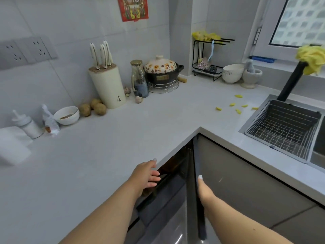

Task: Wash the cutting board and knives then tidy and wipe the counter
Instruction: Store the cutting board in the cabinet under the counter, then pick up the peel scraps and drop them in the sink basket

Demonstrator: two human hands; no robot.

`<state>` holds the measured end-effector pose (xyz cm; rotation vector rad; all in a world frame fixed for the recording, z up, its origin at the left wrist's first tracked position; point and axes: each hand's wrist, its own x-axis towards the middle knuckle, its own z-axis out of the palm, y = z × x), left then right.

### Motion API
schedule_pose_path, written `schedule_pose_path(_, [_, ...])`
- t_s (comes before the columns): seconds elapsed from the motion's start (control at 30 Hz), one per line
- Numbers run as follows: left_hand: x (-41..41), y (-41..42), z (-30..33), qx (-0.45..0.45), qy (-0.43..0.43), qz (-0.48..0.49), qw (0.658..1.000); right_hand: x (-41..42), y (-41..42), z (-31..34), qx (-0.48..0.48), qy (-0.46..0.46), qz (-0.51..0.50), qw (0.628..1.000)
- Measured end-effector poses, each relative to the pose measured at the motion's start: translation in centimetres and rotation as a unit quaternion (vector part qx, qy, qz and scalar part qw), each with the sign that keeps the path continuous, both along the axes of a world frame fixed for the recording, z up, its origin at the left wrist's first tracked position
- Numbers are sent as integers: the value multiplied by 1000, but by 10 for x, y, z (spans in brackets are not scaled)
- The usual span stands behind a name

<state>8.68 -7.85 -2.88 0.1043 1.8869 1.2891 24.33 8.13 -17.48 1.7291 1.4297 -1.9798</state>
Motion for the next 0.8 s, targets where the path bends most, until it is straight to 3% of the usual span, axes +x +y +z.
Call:
schedule_pose_path(0.03, [-1, 2, 1, 1, 1, -2, 1000, -3, -22, 44, 3, 9, 23, 1000])
schedule_pose_path(0.13, [-2, 14, 2, 4, 2, -10, 1000, -13, -37, 71, -74, 28, 133, 988])
schedule_pose_path(0.23, [2, 37, 2, 15, 4, -25, 1000, -23, -28, 82, -10, 1, 176, 984])
schedule_pose_path(0.43, [1, 110, 10, 31, 8, -69, 997, -44, 57, 106, 135, 56, 100, 984])
schedule_pose_path(0.57, [-11, 177, 17, 42, 7, -77, 996, -58, 143, 123, 250, 93, 30, 963])
schedule_pose_path(0.8, [-38, 302, 21, 39, 8, -80, 996, -75, 286, 137, 358, 72, 38, 930])
